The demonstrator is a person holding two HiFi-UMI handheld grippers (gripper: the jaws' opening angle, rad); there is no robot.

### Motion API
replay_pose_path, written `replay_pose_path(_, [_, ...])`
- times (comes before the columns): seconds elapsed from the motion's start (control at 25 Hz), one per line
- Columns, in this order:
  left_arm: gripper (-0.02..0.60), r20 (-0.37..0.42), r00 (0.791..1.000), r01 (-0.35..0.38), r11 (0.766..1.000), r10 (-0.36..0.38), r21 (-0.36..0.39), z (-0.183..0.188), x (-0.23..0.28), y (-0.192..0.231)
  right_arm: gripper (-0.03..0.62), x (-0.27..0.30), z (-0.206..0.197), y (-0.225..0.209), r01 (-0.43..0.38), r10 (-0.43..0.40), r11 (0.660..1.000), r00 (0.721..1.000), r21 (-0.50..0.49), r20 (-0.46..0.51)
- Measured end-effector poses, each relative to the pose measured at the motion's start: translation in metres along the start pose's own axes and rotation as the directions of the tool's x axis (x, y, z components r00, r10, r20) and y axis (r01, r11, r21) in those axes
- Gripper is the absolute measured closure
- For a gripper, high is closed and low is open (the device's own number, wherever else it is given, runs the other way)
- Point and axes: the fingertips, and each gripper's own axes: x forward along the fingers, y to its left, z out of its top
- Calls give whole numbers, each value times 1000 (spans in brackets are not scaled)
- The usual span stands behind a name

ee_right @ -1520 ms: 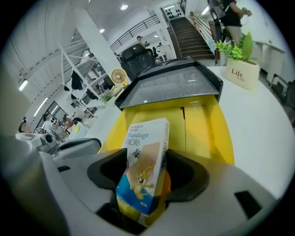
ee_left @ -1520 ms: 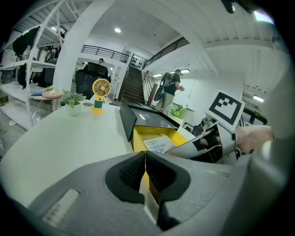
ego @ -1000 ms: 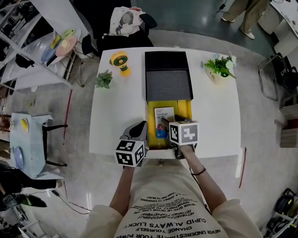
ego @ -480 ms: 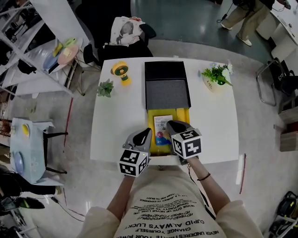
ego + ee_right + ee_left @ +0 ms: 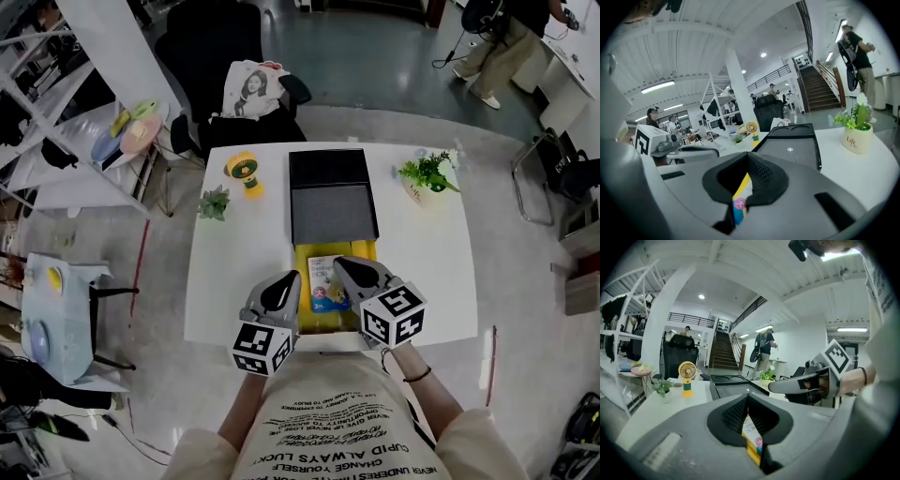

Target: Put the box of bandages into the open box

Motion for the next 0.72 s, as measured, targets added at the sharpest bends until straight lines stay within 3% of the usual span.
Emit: replay_pose_path(0.72, [560, 142, 988, -80, 993, 67, 88, 63, -18, 24, 589, -45, 70, -23, 25, -26, 1000, 961, 10, 276])
